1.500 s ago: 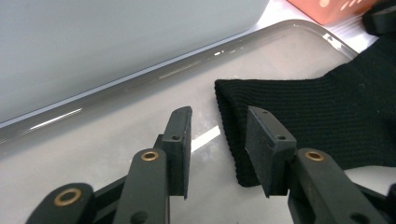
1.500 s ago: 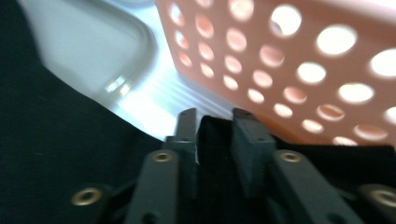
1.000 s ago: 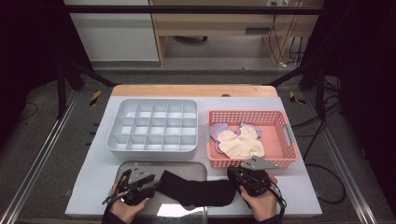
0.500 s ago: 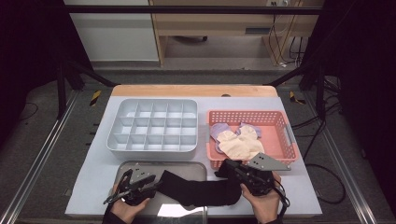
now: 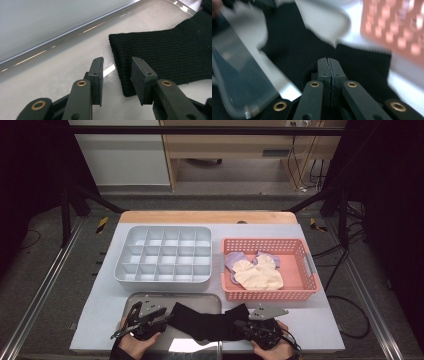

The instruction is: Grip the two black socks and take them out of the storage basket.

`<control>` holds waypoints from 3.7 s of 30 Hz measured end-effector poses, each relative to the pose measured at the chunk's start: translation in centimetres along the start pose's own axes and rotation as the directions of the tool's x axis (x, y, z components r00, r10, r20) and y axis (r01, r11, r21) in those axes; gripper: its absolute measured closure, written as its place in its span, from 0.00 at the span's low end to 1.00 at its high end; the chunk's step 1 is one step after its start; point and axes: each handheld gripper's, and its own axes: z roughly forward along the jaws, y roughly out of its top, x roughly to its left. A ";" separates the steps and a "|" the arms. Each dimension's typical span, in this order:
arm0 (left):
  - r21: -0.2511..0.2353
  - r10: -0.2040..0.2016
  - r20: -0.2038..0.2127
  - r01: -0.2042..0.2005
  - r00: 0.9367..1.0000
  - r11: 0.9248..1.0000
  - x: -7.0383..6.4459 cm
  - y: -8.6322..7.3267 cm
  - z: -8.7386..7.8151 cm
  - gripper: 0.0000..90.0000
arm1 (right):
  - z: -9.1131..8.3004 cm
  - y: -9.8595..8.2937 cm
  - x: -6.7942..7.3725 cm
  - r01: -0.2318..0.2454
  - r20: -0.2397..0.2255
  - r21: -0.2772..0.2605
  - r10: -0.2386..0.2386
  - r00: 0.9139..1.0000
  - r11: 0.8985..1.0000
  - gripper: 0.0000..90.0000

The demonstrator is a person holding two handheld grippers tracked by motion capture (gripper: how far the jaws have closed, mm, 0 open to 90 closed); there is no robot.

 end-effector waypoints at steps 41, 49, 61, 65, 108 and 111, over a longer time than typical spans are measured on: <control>0.004 -0.001 0.013 0.001 1.000 1.000 0.0 0.0 0.1 0.73 | 5.1 2.6 0.7 -0.013 0.170 0.079 0.000 0.985 0.997 0.97; 0.004 -0.005 0.017 0.005 1.000 1.000 0.0 0.0 0.2 0.74 | 3.2 3.9 0.7 -0.007 0.120 -0.048 0.013 0.993 0.999 0.99; 0.004 -0.007 0.018 0.007 1.000 1.000 0.1 0.0 0.1 0.74 | 6.9 7.6 4.5 0.068 -0.047 -0.031 -0.069 0.997 0.997 0.97; 0.000 -0.014 0.020 0.014 1.000 1.000 0.2 0.0 0.1 0.73 | 7.5 7.2 4.6 0.056 -0.083 0.000 -0.056 0.995 0.998 0.90; 0.022 0.028 0.123 -0.031 0.992 0.999 -5.4 4.3 3.2 0.97 | -2.3 -1.9 -4.1 -0.135 0.158 -0.037 0.140 0.978 0.990 0.98; -0.022 0.026 0.149 -0.023 0.988 0.999 -5.3 4.7 1.8 0.97 | -3.2 -0.7 -3.7 -0.106 0.181 -0.092 0.121 0.976 0.990 0.98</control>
